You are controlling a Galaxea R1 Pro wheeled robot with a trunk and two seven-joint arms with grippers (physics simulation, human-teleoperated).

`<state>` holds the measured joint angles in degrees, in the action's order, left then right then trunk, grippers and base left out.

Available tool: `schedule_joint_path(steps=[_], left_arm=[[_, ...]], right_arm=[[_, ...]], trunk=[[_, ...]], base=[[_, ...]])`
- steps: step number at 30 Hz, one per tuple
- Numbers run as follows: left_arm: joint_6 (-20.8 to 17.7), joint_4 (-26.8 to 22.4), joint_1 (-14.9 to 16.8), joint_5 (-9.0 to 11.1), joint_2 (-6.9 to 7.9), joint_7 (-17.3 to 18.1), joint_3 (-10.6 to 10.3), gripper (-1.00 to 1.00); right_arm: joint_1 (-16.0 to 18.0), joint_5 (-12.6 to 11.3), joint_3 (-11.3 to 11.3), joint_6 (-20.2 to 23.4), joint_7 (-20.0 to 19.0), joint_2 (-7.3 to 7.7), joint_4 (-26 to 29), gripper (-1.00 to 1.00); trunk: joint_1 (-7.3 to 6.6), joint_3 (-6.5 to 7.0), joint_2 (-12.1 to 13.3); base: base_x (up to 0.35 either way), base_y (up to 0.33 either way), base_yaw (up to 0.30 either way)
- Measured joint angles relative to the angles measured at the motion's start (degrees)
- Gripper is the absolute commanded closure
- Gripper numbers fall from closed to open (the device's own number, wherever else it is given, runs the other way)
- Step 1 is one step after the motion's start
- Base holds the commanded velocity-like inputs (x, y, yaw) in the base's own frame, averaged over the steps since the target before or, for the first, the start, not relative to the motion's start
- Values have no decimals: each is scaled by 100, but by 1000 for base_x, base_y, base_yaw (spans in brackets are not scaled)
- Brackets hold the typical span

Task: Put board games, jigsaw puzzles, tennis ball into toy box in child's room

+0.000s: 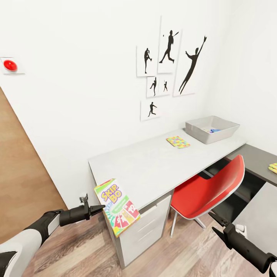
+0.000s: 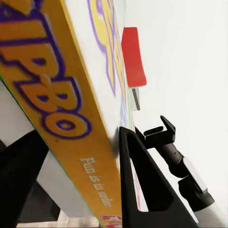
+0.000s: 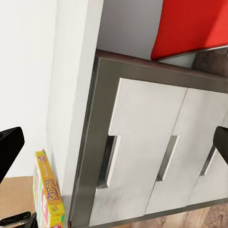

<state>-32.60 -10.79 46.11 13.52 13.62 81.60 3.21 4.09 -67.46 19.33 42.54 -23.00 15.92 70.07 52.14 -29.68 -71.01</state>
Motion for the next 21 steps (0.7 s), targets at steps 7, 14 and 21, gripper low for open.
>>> schedule_joint_path(steps=[7, 14, 21], left_arm=[[-2, 7, 0, 16, 1, 7, 5, 100], [-1, 7, 0, 21, 2, 9, 1, 100], [9, 7, 0, 16, 2, 15, -1, 100]], right_arm=[[0, 0, 0, 0, 0, 0, 0, -100], [0, -1, 0, 0, 2, 0, 0, -100], [0, -1, 0, 0, 0, 0, 0, -100]], trunk=[[0, 0, 0], [-65, 53, 119], [-219, 179, 400]], base=[[0, 0, 0], [0, 0, 0], [0, 0, 0]])
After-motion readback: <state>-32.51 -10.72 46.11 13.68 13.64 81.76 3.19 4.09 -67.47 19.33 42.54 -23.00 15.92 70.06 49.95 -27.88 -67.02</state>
